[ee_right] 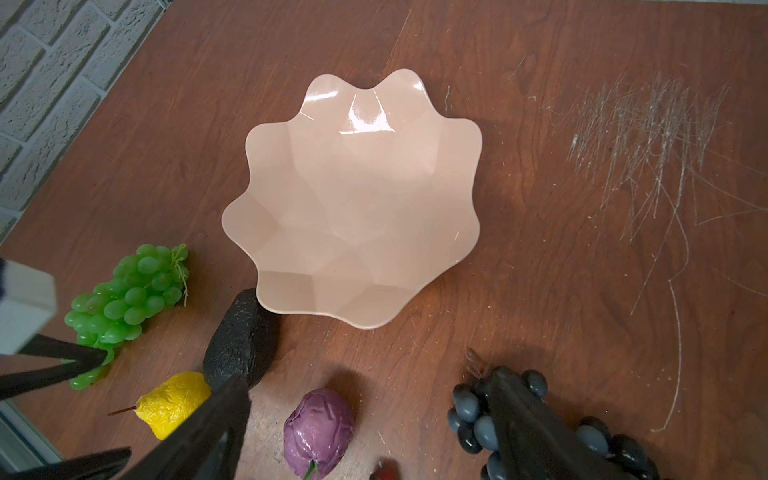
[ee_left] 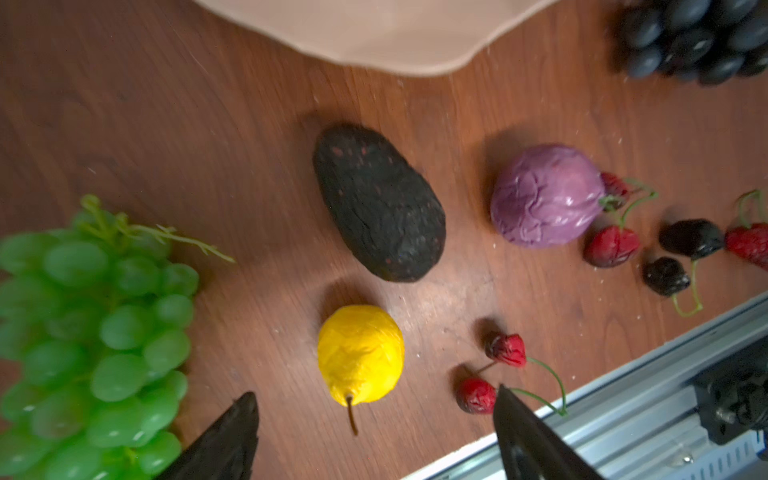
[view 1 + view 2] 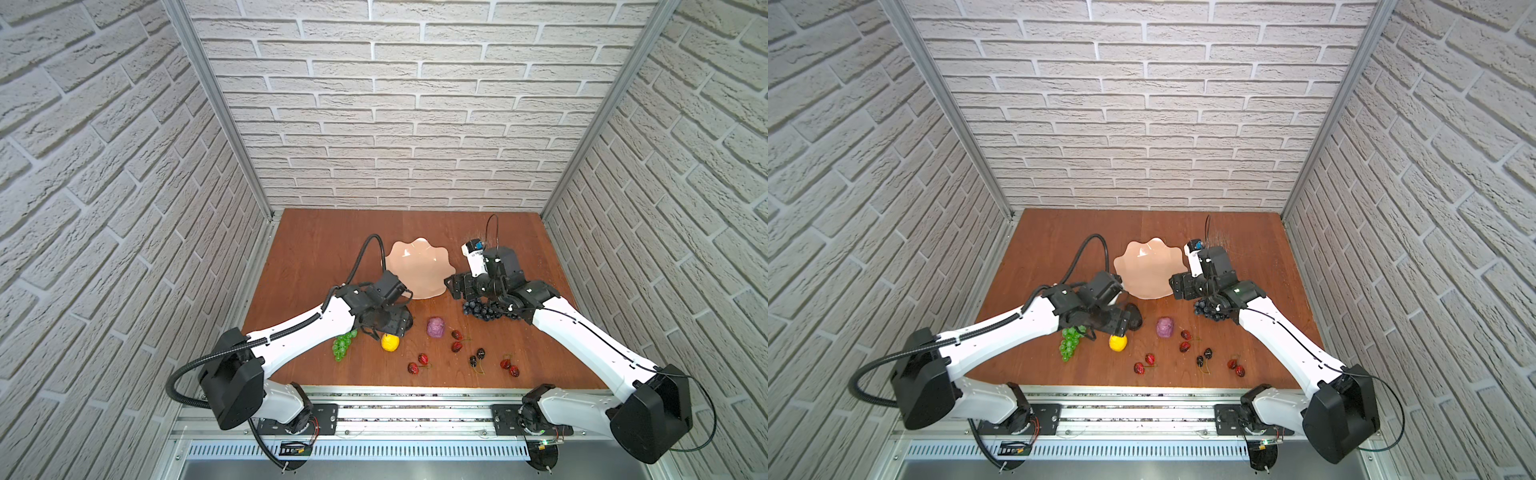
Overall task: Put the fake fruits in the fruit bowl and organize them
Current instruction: 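Grasp the yellow pear with the left gripper while the right arm reaches forward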
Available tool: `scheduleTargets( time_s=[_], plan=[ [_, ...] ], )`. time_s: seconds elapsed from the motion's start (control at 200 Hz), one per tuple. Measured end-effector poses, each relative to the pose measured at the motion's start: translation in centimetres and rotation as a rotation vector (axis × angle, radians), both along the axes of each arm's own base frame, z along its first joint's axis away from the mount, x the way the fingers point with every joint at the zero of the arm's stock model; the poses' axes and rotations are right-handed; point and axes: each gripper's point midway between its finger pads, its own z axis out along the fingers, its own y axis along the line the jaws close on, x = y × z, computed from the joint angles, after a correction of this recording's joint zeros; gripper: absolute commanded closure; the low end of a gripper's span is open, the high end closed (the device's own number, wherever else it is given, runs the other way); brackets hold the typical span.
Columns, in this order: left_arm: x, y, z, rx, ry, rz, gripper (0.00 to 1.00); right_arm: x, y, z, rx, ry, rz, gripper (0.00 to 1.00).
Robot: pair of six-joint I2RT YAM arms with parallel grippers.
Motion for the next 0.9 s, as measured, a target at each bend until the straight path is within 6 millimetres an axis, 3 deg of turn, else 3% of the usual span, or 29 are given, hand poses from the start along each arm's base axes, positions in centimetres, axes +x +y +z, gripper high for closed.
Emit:
scheduleTargets(
  time_s=[0.23,0.535,0.9],
  plan=[
    [-1.3,-0.3,-2.3,0.032,0.105,0.008,0.20,-0.1,1.1,-1.3,0.003,0.035,0.023,0.10],
    [-1.5,-0.3,-5.2,0.095,0.167,0.010,0.26,0.0,1.5,-1.5,0.007,0.030,0.031,0.10],
    [-1.5,-0.4,-7.0,0.096,0.180,0.026,0.37,-0.7,1.4,-2.5,-0.002,0.049,0.035,0.16]
  ],
)
